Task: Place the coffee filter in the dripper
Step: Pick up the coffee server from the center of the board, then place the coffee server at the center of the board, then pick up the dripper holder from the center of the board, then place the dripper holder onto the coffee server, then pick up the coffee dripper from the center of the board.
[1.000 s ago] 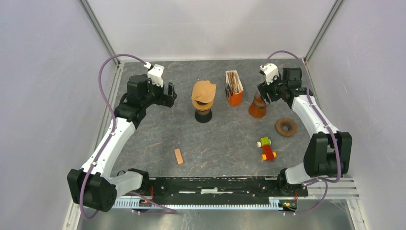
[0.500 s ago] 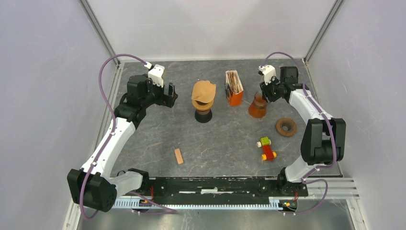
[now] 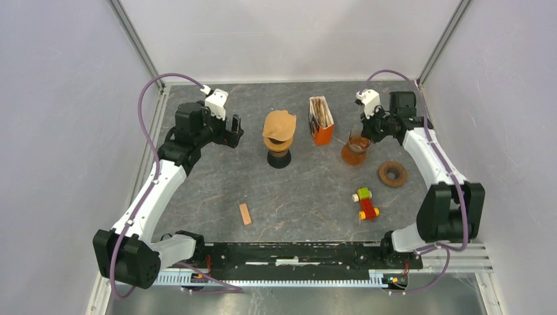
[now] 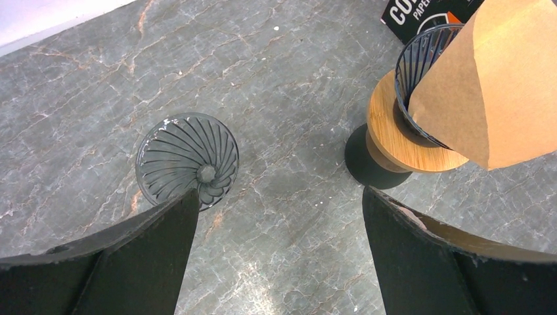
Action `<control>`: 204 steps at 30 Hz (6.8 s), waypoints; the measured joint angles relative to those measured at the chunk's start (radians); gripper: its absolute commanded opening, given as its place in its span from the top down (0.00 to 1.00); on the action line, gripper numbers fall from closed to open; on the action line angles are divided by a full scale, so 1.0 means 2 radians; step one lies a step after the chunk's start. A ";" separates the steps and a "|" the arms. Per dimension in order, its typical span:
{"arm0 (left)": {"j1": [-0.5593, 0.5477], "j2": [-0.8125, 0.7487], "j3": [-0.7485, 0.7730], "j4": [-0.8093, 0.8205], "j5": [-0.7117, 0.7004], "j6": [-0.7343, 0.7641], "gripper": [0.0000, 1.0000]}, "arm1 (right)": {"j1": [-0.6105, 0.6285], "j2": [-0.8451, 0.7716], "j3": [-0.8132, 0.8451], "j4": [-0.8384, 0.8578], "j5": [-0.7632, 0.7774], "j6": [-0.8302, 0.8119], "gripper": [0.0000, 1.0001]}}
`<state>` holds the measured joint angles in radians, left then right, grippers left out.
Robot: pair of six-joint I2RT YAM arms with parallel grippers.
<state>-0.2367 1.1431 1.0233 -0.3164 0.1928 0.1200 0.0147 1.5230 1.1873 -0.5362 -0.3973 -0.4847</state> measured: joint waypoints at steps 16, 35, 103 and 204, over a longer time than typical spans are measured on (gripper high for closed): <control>0.001 0.051 0.027 0.000 -0.010 -0.001 0.00 | 0.305 -0.137 -0.126 -0.030 -0.030 -0.053 1.00; 0.003 0.044 0.027 -0.002 -0.012 0.000 0.00 | 0.335 -0.073 -0.104 0.002 -0.002 -0.060 0.53; 0.003 0.015 0.005 -0.021 0.046 0.019 0.00 | 0.186 -0.153 0.001 -0.216 0.056 -0.239 1.00; 0.157 0.432 0.295 -0.231 0.045 0.019 0.87 | 0.437 -0.204 -0.022 -0.189 0.143 -0.177 0.27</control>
<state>0.0765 2.0071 1.6127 -0.7784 0.2836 0.1574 0.8890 1.1156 1.1435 -0.9142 -0.1112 -0.8379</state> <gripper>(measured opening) 0.277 0.732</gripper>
